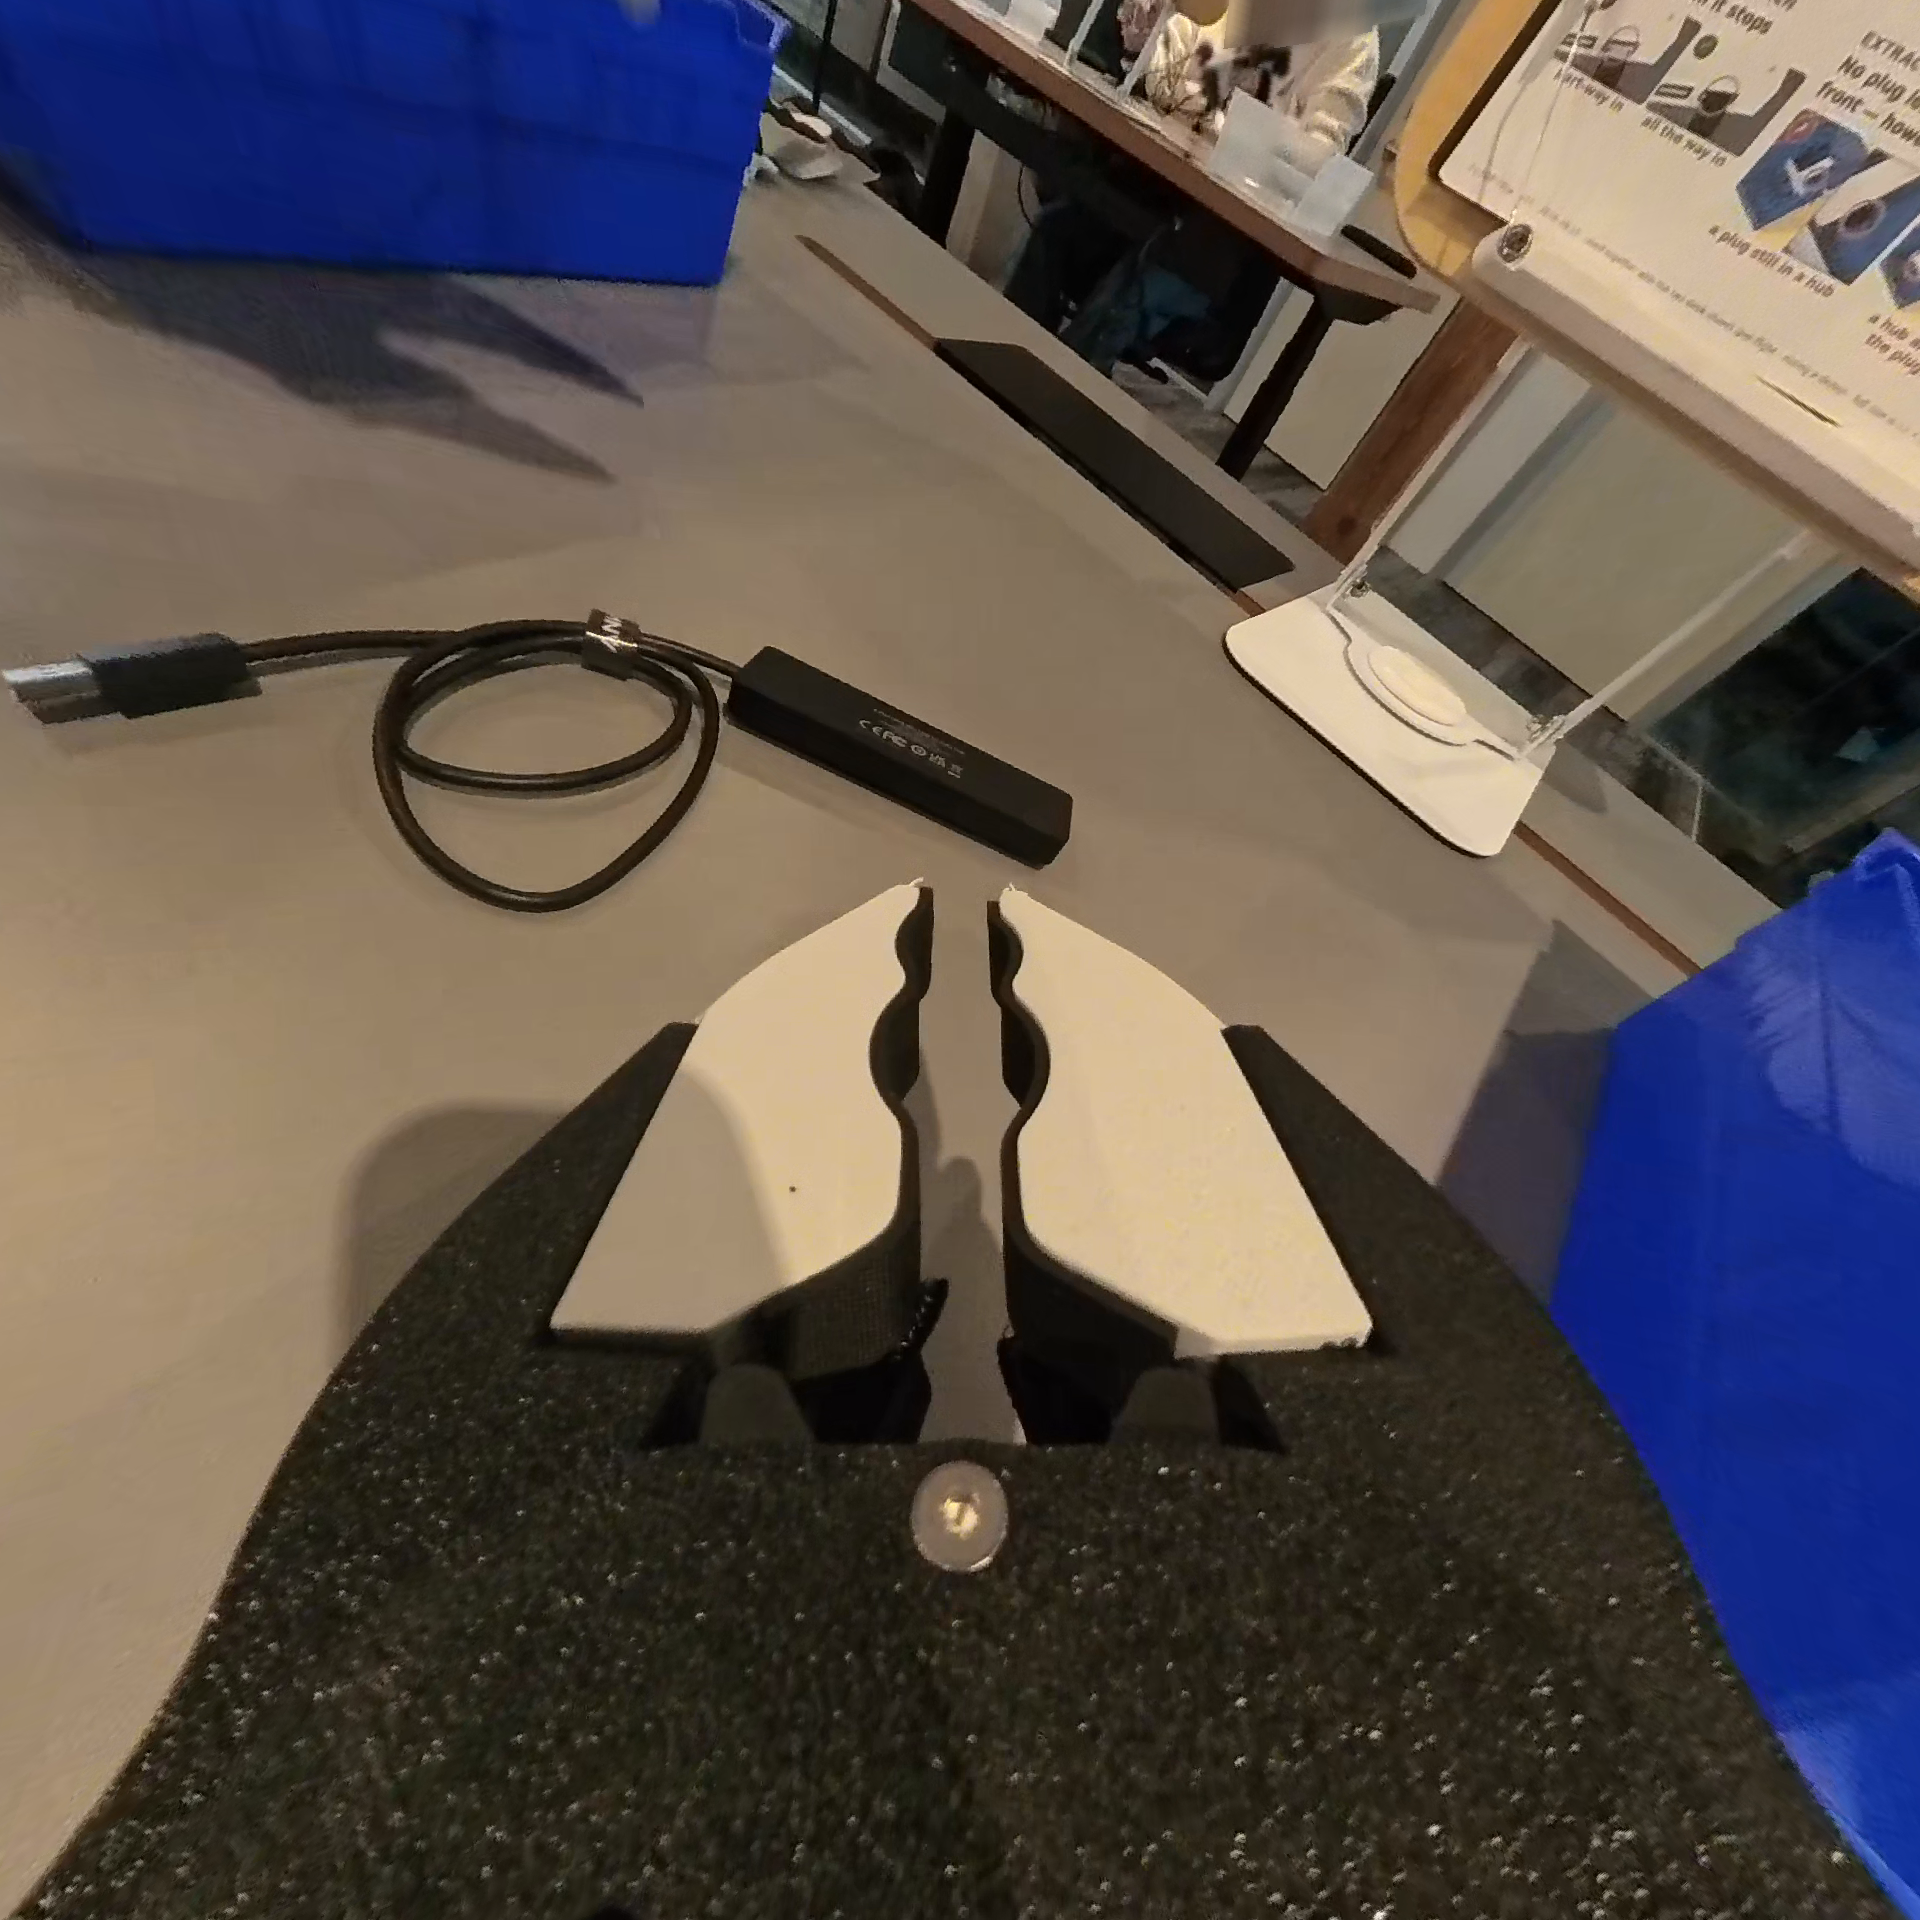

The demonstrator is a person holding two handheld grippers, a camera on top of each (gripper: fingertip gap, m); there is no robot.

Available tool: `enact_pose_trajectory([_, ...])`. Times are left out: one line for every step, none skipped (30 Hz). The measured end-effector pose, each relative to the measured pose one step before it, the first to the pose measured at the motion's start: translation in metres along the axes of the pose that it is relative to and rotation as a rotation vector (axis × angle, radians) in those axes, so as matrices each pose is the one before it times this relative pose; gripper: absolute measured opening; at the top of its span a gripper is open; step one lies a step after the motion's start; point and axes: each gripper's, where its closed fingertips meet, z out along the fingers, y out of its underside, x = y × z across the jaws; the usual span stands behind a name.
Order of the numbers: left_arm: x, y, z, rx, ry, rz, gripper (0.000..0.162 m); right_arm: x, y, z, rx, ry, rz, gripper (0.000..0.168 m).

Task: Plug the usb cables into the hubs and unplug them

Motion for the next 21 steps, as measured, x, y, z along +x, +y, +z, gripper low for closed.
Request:
enact_pose_trajectory([0.02046, 0.00669, 0.01617, -0.0445, 0.0325, 0.0652, 0.054, -0.00003, 0.00002, 0.00005, 0.0005, -0.0012, 0.0013, 0.01])
enact_pose_trajectory([0.01723, 0.00651, 0.01643, -0.0458, 0.0326, 0.0506, 0.054, -0.00002, 0.00003, -0.00004, 0.0005, -0.0008, 0.0012, 0.01])
enact_pose_trajectory([0.01532, 0.00453, 0.01562, -0.0372, 0.0426, 0.0278, 0.055, -0.0001, -0.00007, -0.00006, 0.001, -0.0006, 0.0008, 0.01])
enact_pose_trajectory([0.01243, 0.0018, 0.01385, -0.0213, 0.044, 0.0061, 0.057, -0.00008, -0.00019, 0.00001, 0.0012, -0.0011, 0.0007, 0.01])
enact_pose_trajectory([0.00817, 0.00037, 0.01199, -0.0136, 0.0358, -0.0083, 0.058, -0.00018, -0.00003, 0.00002, 0.0002, -0.0011, 0.0004, 0.01])
enact_pose_trajectory([0.00387, -0.0009, 0.00938, -0.008, 0.0203, -0.0089, 0.059, -0.00021, 0.00004, -0.00001, 0.0001, -0.0007, -0.0006, 0.01])
enact_pose_trajectory([-0.00011, -0.00182, 0.0074, -0.0015, 0.0019, -0.0045, 0.057, -0.00014, -0.00008, 0.00006, -0.0001, -0.0004, -0.001, 0.01])
enact_pose_trajectory([-0.00082, -0.00153, 0.00595, -0.0043, 0.0034, -0.0054, 0.056, -0.00011, -0.00005, -0.00003, -0.0002, 0.0, -0.0013, 0.01])
enact_pose_trajectory([0.00006, -0.00085, 0.00534, -0.0109, 0.0144, -0.0115, 0.055, -0.00001, -0.00016, -0.00006, 0.0003, 0.0, -0.0012, 0.01])
enact_pose_trajectory([0.00135, 0.00074, 0.005, -0.0208, 0.0243, -0.0157, 0.056, -0.00016, -0.00027, 0.00001, 0.0008, -0.0004, -0.001, 0.01])
enact_pose_trajectory([0.00141, 0.00214, 0.00446, -0.0289, 0.0258, -0.0151, 0.057, -0.00017, -0.00011, 0.0, 0.0002, -0.0003, -0.001, 0.01])
enact_pose_trajectory([0.00026, 0.00198, 0.0039, -0.0244, 0.0156, -0.0096, 0.058, 0.0, 0.00016, 0.00008, -0.001, 0.0001, -0.0009, 0.01])
enact_pose_trajectory([-0.00063, 0.00137, 0.0032, -0.0159, 0.0048, -0.0051, 0.058, -0.00007, -0.00003, -0.00004, -0.0004, 0.0003, -0.0014, 0.01])
enact_pose_trajectory([-0.00042, 0.00097, 0.00262, -0.0092, 0.0013, -0.0022, 0.058, 0.00007, 0.0001, 0.00004, -0.0004, 0.0006, -0.0015, 0.01])
enact_pose_trajectory([0.00026, 0.00087, 0.00222, -0.0067, 0.0017, -0.0022, 0.059, 0.00007, 0.00007, -0.00003, -0.0009, 0.0006, -0.0011, 0.01])
enact_pose_trajectory([-0.00039, 0.00146, 0.00231, -0.009, -0.0056, -0.0022, 0.058, -0.00005, 0.00015, 0.00009, -0.0009, 0.0, -0.0004, 0.01])
enact_pose_trajectory([0.00005, 0.0018, 0.00214, -0.0102, -0.0062, 0.0046, 0.058, -0.00012, 0.00002, 0.0, -0.0005, -0.0005, -0.0004, 0.01])
enact_pose_trajectory([0.001, 0.00192, 0.00159, -0.0085, -0.0046, 0.0086, 0.058, -0.00007, 0.00005, 0.00014, -0.0002, -0.0004, -0.0007, 0.01])
enact_pose_trajectory([0.00044, 0.00177, -0.00026, -0.0038, -0.0126, 0.0108, 0.058, -0.00017, 0.0001, -0.00004, -0.0008, -0.0001, -0.0013, 0.01])
enact_pose_trajectory([0.00038, 0.00103, -0.00343, 0.0071, -0.0183, 0.0151, 0.058, -0.00004, 0.00028, 0.00003, -0.0015, 0.0004, -0.0019, 0.01])
enact_pose_trajectory([0.0004, 0.00033, -0.00733, 0.0201, -0.0211, 0.0131, 0.057, -0.00001, 0.00027, -0.00005, -0.0014, 0.0011, -0.0019, 0.01])
